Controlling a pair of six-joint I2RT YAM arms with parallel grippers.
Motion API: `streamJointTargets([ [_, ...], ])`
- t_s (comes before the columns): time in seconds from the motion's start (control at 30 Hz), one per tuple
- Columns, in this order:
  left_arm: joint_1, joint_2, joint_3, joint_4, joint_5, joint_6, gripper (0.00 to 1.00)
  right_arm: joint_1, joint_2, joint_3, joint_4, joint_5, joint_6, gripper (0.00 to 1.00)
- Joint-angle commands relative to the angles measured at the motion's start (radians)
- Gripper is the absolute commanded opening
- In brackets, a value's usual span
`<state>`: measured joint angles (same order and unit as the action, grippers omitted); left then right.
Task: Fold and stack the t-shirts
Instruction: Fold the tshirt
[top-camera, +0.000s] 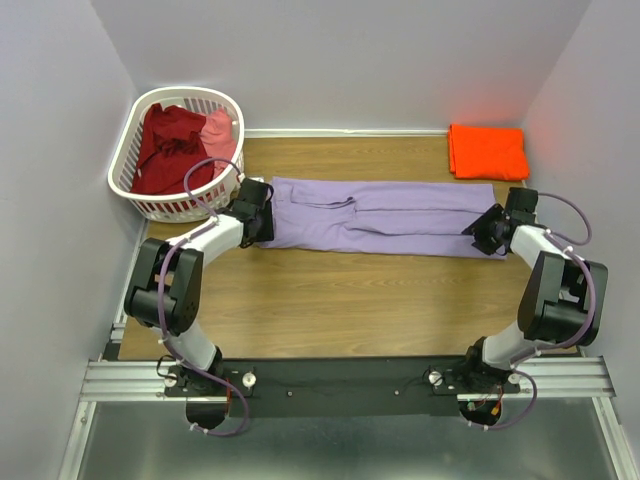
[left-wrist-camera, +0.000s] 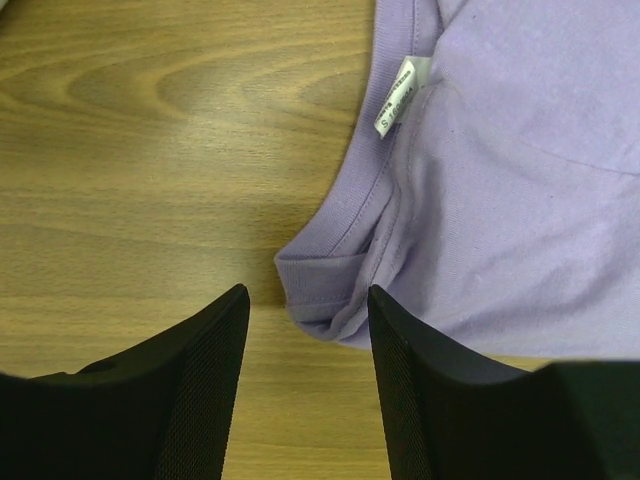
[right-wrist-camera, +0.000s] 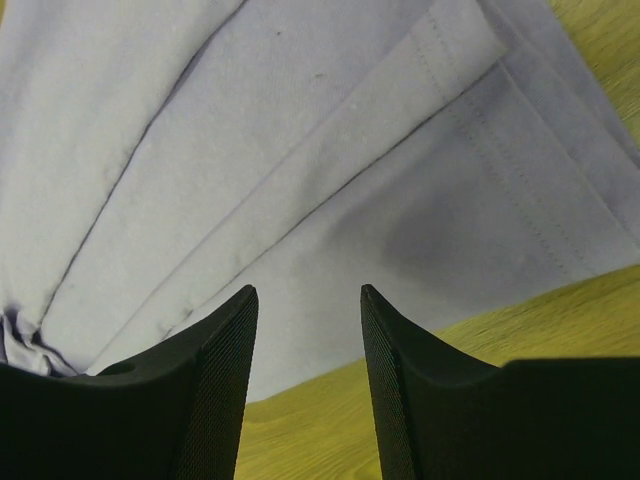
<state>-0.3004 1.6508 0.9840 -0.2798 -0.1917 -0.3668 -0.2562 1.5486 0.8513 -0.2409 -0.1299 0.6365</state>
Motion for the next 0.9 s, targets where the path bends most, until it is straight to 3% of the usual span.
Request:
streamJointTargets([
  [0.0,0.004,0.043,0.010,-0.035,0.008,0.016,0.59,-0.026,0.028,-0.031,0.052,-0.022,0.018,0.52],
  [0.07,0.006,0.059,0.012,-0.039,0.003,0.003,0.56,-0.047,0.045,-0.047,0.067,-0.027,0.023,0.52],
  [0.27,0.046,0.073,-0.027,-0.067,0.000,-0.029,0.34,-0.132,0.062,-0.107,0.083,-0.030,0.048,0.52],
  [0.4,0.084,0.041,-0.083,-0.064,0.027,-0.031,0.26,-0.198,0.058,-0.136,0.080,-0.030,0.077,0.51],
  [0.67,0.156,-0.114,-0.188,-0.062,0.135,-0.046,0.26,-0.226,-0.004,-0.166,0.052,-0.040,0.037,0.51],
  [0.77,0.158,-0.141,-0.191,-0.062,0.187,-0.057,0.33,-0.221,-0.048,-0.167,0.043,-0.079,0.015,0.51],
  [0.87,0.156,-0.175,-0.185,-0.070,0.187,-0.066,0.47,-0.196,-0.117,-0.167,0.037,-0.071,-0.004,0.51],
])
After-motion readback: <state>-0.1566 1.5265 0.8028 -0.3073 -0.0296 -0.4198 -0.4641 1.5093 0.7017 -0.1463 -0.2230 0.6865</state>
